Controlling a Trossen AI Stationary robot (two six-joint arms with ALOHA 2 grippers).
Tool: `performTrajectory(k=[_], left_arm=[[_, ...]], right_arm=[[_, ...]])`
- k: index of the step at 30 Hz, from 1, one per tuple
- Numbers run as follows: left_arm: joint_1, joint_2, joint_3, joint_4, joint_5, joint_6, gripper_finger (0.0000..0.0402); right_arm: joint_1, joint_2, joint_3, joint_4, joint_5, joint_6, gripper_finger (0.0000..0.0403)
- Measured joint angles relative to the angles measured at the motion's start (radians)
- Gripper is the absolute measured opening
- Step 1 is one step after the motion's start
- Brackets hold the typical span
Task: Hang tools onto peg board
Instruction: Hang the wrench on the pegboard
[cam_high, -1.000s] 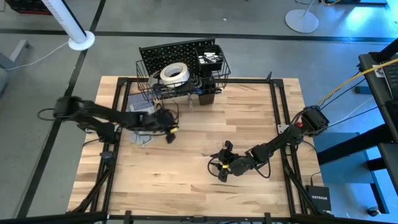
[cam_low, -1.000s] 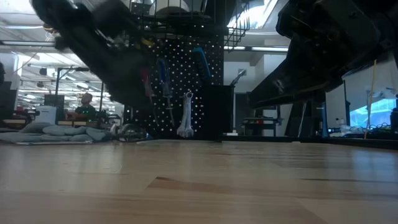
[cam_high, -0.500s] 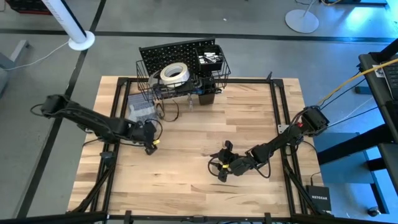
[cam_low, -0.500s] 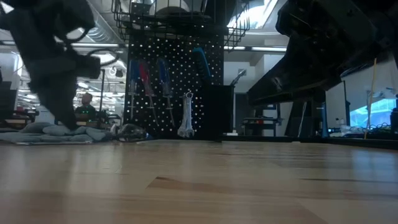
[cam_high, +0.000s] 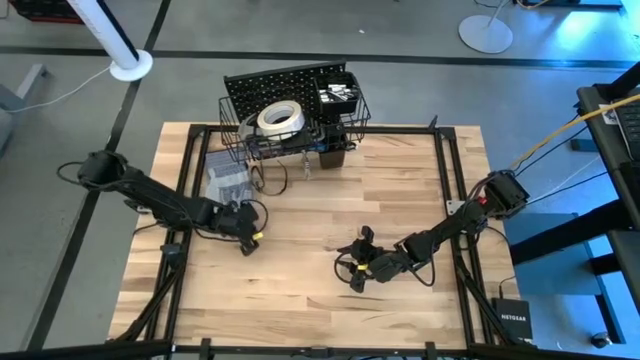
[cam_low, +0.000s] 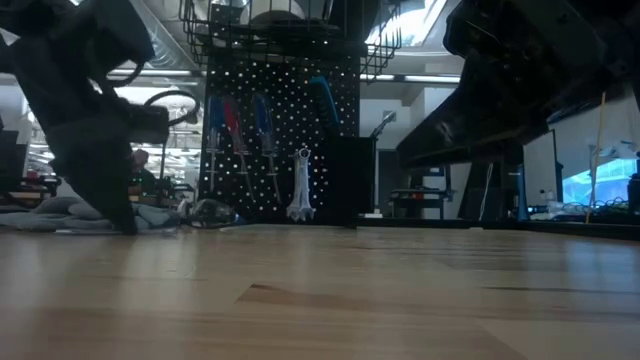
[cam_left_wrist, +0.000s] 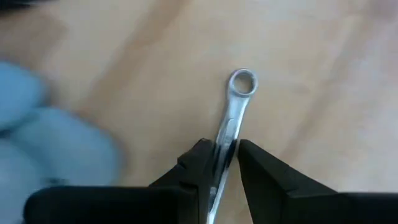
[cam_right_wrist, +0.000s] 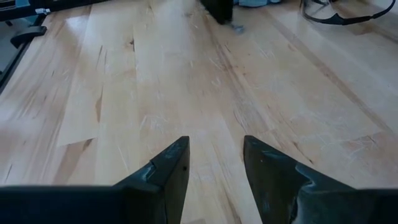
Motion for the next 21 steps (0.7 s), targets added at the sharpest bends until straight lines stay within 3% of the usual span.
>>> performTrajectory(k=[6,14,21], left_arm=[[-0.054,0.069,-0.004,0.251,0.036,0.049,0.0072],[-0.105,0.283,0.004,0.611,0.03,0.164,0.0072],[-0.113,0.28,0.108,0.54,0.049,0.325,0.0072]], right_arm=[[0.0,0.0,0.0,0.003,0.001,-0.003,0.0156],[-0.002,0.0,0.0,0.012,0.001,-0.004,0.0156],[-0.009,0.0,0.0,0.028,0.009,-0.007,0.0156]])
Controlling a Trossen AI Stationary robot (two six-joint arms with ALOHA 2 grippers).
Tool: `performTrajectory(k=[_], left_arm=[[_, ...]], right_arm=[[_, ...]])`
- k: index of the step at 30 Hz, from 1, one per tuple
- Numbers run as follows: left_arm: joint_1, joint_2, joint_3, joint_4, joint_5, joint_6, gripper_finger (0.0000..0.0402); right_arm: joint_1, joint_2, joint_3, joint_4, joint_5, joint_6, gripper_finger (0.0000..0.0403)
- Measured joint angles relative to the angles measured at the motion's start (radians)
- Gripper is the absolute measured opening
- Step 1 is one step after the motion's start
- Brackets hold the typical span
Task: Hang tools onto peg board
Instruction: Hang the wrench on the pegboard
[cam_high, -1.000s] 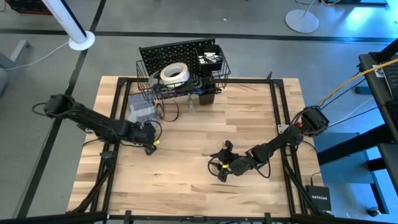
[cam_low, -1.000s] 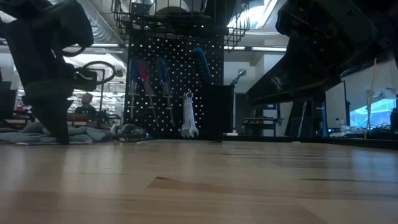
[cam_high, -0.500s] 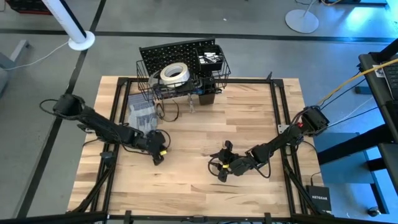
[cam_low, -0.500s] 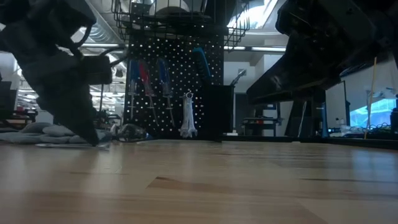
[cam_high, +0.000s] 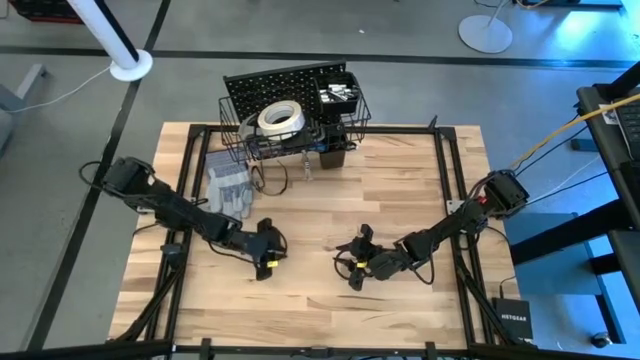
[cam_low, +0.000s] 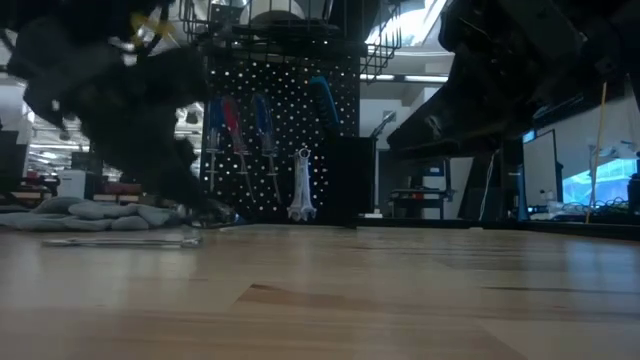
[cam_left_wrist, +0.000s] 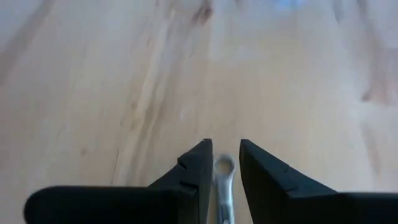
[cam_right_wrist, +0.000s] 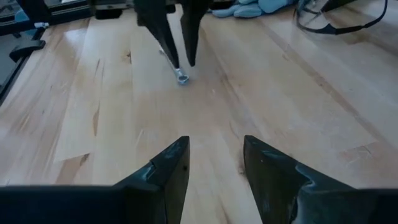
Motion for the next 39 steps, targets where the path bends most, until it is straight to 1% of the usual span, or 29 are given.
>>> performTrajectory(k=[5,7,12,15,18,20,22,24,29,34,37,39], left_arm=[[0.0,-0.033,0.078,-0.166,-0.003,0.079,0.0072],[0.0,-0.035,0.096,-0.19,-0.006,0.082,0.0072],[0.0,-0.032,0.096,-0.224,-0.007,0.026,0.0072],[-0.006,-0.034,0.096,-0.292,0.011,-0.032,0.0072],[-0.026,-0.034,0.095,-0.371,0.09,-0.098,0.0072],[-0.057,-0.035,0.095,-0.401,0.105,-0.135,0.0072],[-0.097,-0.049,0.095,-0.421,0.103,-0.143,0.0072],[-0.138,-0.066,0.095,-0.432,0.074,-0.16,0.0072],[-0.245,-0.103,0.095,-0.513,-0.088,-0.255,0.0072],[-0.372,-0.114,0.095,-0.585,-0.21,-0.409,0.0072],[-0.44,-0.114,0.094,-0.631,-0.269,-0.503,0.0072],[-0.477,-0.114,0.094,-0.651,-0.31,-0.554,0.0072]], right_arm=[[0.0,0.0,0.0,0.017,0.01,-0.022,0.0156],[-0.004,0.0,0.0,0.014,0.018,-0.022,0.0156],[-0.013,0.002,0.0,0.017,0.005,-0.022,0.0156],[-0.015,0.023,0.0,0.075,-0.006,-0.022,0.0156],[-0.027,0.062,0.001,0.173,-0.057,-0.031,0.0156],[-0.041,0.099,0.018,0.222,-0.11,-0.066,0.0156],[-0.061,0.143,0.059,0.233,-0.173,-0.112,0.0156],[-0.079,0.189,0.111,0.234,-0.229,-0.16,0.0156],[-0.127,0.305,0.291,0.172,-0.312,-0.278,0.0156],[-0.172,0.404,0.503,-0.002,-0.327,-0.39,0.0156],[-0.198,0.461,0.621,-0.109,-0.328,-0.397,0.0152],[-0.21,0.49,0.687,-0.176,-0.339,-0.397,0.014]])
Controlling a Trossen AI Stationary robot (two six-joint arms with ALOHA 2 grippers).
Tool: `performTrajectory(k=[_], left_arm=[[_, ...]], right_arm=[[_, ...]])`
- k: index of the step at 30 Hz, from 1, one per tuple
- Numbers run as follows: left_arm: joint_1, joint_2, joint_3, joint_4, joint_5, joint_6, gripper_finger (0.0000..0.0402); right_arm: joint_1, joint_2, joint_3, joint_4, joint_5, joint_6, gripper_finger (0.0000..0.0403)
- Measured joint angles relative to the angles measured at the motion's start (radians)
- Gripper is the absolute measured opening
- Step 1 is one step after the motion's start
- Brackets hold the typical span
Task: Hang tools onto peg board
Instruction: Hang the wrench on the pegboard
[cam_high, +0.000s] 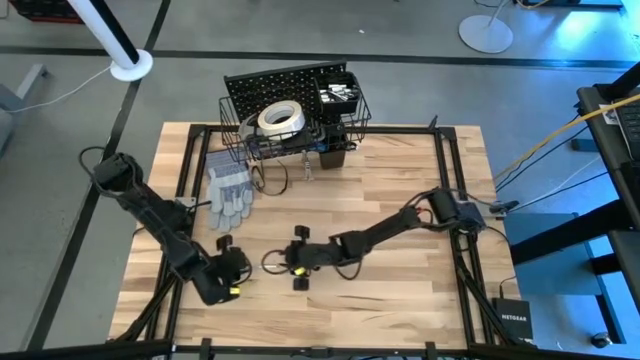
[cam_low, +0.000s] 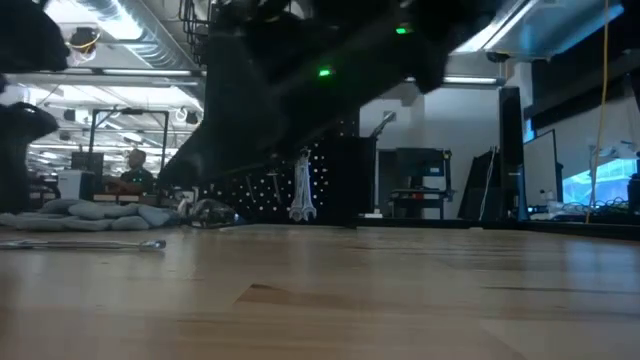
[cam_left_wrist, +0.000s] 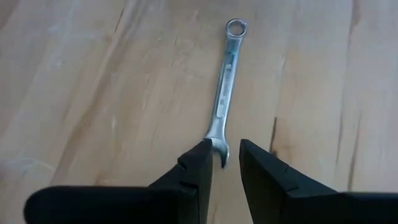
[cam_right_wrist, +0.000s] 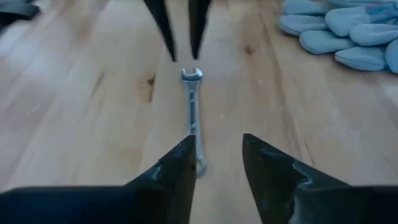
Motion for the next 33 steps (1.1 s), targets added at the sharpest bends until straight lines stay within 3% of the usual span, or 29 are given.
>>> performTrajectory(k=[5,10,16,33], left_arm=[[-0.047,0.0,0.0,-0.002,-0.039,-0.044,0.0072],[-0.051,0.0,0.0,-0.001,-0.043,-0.074,0.0072],[-0.051,0.0,0.0,0.003,-0.052,-0.08,0.0072],[-0.05,0.0,0.0,0.01,-0.086,-0.078,0.0072]], right_arm=[[-0.012,0.049,0.084,-0.086,-0.025,-0.001,0.0078],[-0.011,0.05,0.086,-0.1,-0.031,0.004,0.001],[-0.011,0.06,0.088,-0.076,-0.031,-0.01,0.0021],[-0.011,0.108,0.087,-0.001,-0.065,-0.009,0.0006]])
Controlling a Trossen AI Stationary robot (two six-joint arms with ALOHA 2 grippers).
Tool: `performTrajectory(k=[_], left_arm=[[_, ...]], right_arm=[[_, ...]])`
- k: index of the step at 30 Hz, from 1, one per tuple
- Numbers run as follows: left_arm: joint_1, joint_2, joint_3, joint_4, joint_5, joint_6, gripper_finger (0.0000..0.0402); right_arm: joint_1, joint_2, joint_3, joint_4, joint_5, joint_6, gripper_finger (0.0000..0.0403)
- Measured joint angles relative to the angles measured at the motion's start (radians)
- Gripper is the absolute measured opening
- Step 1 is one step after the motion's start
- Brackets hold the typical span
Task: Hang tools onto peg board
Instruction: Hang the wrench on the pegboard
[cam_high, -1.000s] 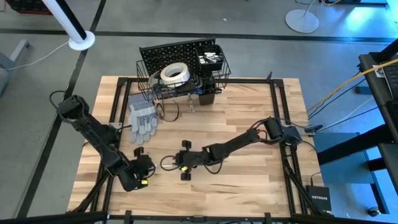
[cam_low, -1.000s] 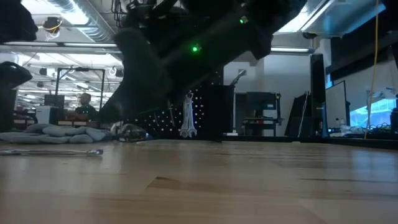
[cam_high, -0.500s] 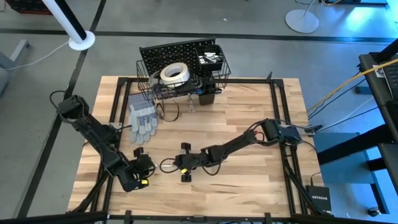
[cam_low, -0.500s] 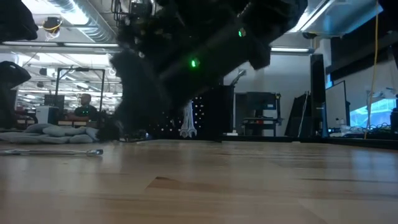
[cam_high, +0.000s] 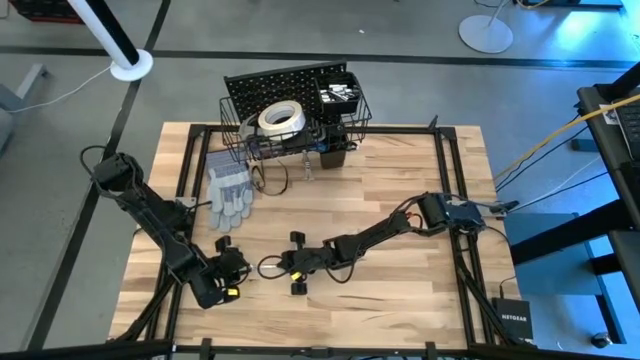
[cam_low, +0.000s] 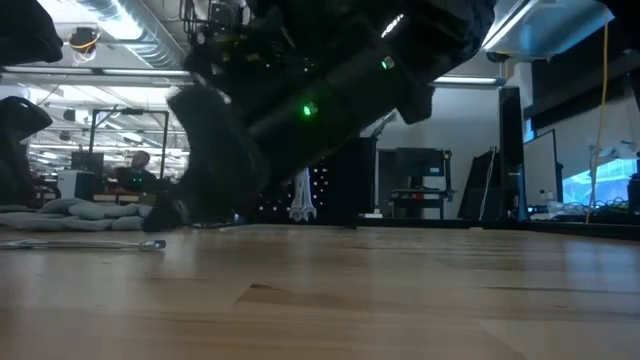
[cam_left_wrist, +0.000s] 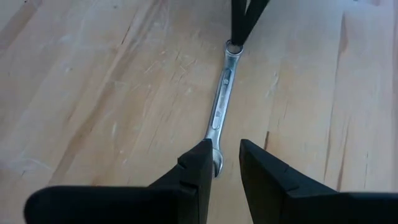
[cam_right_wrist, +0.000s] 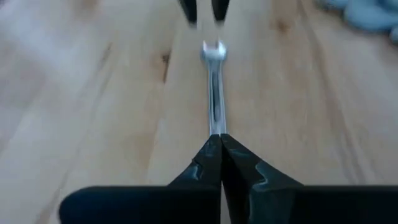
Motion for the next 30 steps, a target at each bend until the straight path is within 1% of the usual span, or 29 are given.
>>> performTrajectory(k=[6,12,17,19,23,27,30], left_arm=[[0.0,0.0,0.0,0.0,0.0,0.001,0.0072],[0.003,0.0,0.0,0.016,-0.002,-0.001,0.0072],[0.041,0.0,0.0,0.028,-0.007,-0.003,0.0077],[0.063,0.0,0.0,0.028,-0.002,0.018,0.0091],[0.117,0.0,0.0,0.027,0.053,0.075,0.014],[0.17,0.015,0.0,0.027,0.177,0.098,0.0181],[0.2,0.055,0.0,0.027,0.238,0.113,0.0194]], right_arm=[[0.0,0.003,0.0,-0.063,0.047,-0.005,0.0009],[-0.006,0.025,0.005,-0.069,0.021,-0.004,0.0004],[-0.006,0.027,0.004,-0.078,0.017,-0.005,0.0007],[-0.006,0.028,0.003,-0.075,0.017,-0.005,0.0008],[-0.006,0.029,0.003,-0.077,0.013,-0.005,0.0006],[-0.008,0.03,0.002,-0.076,0.01,-0.005,0.0005],[-0.008,0.03,0.001,-0.075,0.01,-0.006,0.0008]])
